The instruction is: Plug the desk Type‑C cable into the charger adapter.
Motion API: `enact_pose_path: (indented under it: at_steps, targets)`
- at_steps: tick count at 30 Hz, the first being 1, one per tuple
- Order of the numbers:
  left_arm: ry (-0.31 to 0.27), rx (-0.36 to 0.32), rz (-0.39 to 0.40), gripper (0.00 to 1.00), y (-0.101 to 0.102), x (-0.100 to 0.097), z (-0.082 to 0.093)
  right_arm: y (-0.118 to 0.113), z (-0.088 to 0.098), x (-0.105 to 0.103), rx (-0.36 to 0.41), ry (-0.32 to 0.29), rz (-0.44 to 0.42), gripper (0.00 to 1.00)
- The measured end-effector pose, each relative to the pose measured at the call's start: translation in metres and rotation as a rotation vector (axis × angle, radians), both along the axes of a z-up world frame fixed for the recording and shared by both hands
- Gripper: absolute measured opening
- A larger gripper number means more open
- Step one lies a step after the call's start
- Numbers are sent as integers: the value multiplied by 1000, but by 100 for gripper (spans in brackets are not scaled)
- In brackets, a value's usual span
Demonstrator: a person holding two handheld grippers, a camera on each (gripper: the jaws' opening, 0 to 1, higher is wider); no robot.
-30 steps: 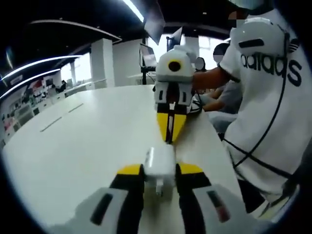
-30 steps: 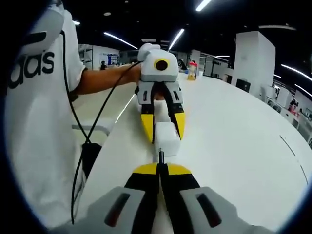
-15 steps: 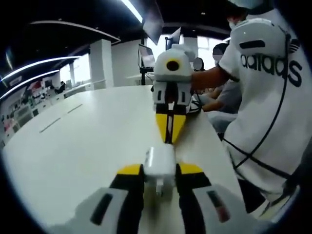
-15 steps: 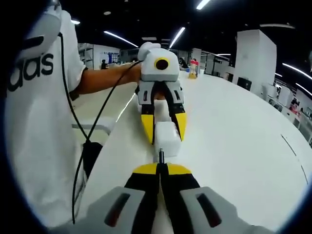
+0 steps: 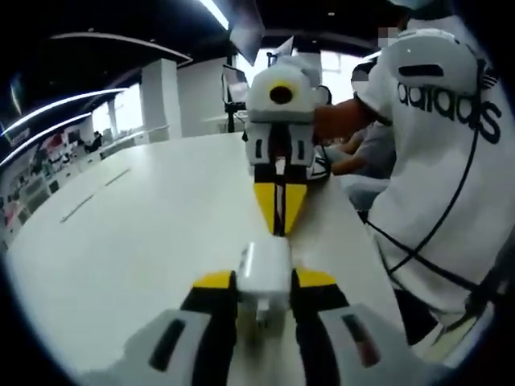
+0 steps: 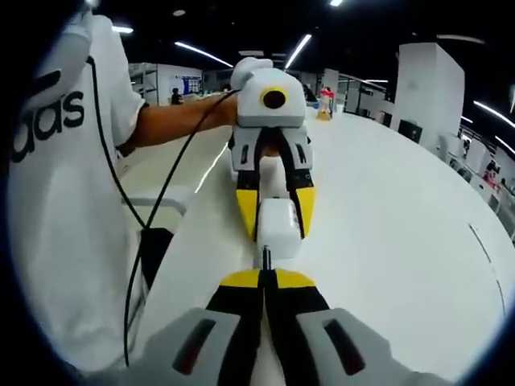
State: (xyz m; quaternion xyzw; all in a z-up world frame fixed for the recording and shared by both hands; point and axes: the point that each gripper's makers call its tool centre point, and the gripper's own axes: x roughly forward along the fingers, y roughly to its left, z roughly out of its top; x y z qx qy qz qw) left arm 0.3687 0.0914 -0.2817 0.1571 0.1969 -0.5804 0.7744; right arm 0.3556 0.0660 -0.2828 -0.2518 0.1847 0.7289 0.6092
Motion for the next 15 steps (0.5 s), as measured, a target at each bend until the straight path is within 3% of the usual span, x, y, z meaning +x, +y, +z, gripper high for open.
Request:
enact_pose_path:
  at_steps: [7, 10, 15]
  targets:
    - [22, 20, 17, 26, -1, 0, -3, 0, 0, -2, -63, 16, -32, 1]
    - [37, 18, 38, 26, -2, -1, -4, 0, 0, -4, -97, -6, -35, 1]
    - [32, 15, 39, 26, -3, 0, -4, 1, 0, -2, -99, 6, -52, 1]
